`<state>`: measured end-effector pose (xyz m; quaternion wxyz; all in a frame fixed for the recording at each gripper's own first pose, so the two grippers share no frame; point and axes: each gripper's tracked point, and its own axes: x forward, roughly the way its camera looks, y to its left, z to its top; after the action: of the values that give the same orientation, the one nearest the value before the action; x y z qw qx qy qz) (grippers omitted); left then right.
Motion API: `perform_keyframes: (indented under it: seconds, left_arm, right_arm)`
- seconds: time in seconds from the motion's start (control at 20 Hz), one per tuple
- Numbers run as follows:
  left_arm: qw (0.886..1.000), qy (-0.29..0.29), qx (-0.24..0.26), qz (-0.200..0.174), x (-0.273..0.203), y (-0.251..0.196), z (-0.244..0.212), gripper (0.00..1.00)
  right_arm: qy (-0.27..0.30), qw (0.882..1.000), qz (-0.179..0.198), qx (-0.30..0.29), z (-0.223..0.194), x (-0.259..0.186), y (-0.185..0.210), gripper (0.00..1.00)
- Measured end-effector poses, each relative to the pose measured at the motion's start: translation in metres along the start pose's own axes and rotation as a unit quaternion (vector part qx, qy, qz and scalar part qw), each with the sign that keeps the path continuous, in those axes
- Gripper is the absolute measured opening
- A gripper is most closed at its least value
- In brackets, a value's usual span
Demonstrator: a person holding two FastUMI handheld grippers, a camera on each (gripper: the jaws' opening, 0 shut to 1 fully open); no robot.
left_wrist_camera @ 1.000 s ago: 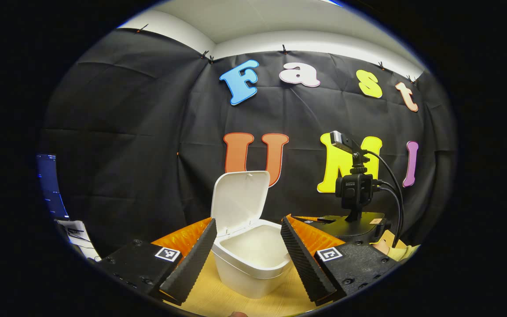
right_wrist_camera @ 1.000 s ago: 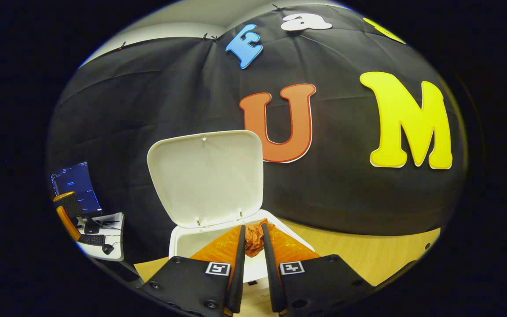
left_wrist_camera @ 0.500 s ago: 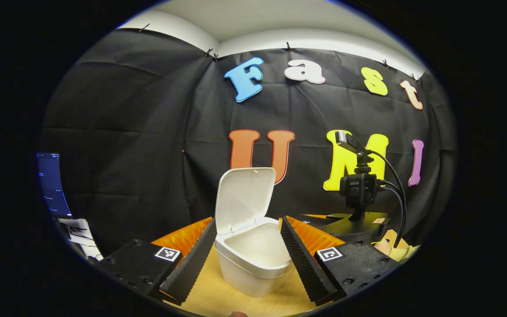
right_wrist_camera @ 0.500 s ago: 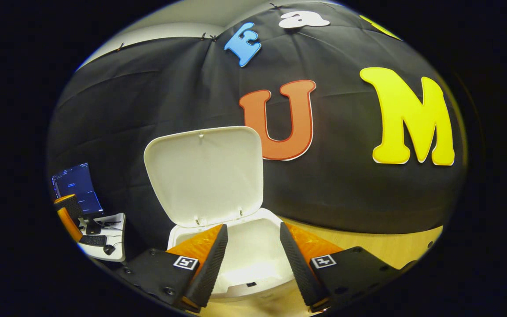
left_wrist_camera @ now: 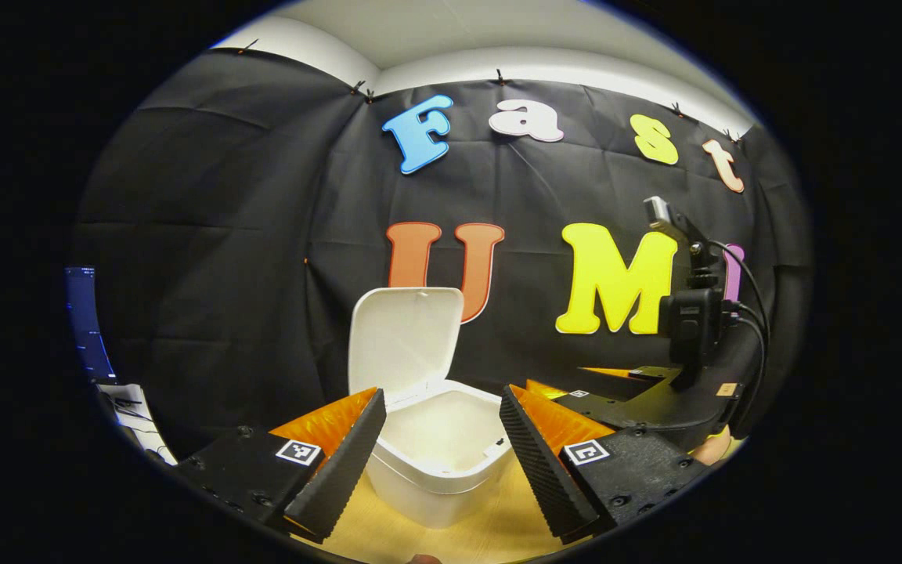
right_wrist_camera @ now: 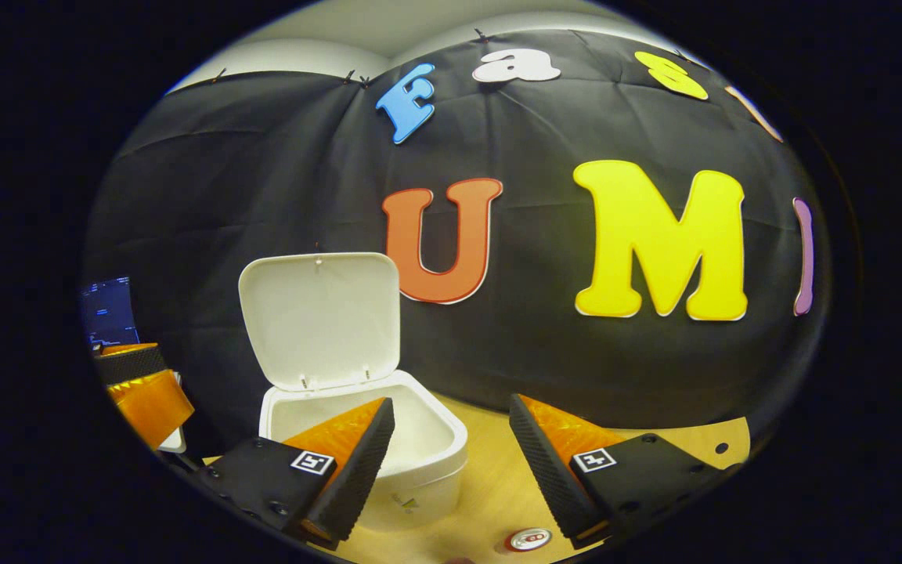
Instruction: Press the lid of the desktop garbage bin to open it, pick up the crumpled paper on the desktop and throw it into the bin, then pick up the pop can on the desktop and drop it into the bin, and finally close the garbage bin lid.
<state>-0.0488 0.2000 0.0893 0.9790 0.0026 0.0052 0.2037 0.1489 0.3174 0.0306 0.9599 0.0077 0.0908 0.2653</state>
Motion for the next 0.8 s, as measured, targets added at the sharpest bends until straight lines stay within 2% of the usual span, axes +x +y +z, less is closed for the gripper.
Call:
perform_keyframes:
  seconds: [0.4,0.7,0.8]
  left_arm:
    - [0.997,0.030,-0.017,-0.073,0.010,-0.059,-0.030,0.96]
    - [0.987,0.047,-0.037,-0.149,0.013,-0.117,-0.072,0.97]
    - [0.985,0.050,-0.031,-0.159,0.014,-0.131,-0.090,0.97]
  right_arm:
    - [-0.036,0.994,-0.104,0.001,0.020,-0.076,-0.081,0.94]
    - [-0.047,0.984,-0.172,0.000,0.016,-0.133,-0.129,0.94]
    - [-0.049,0.980,-0.192,-0.009,0.012,-0.151,-0.141,0.94]
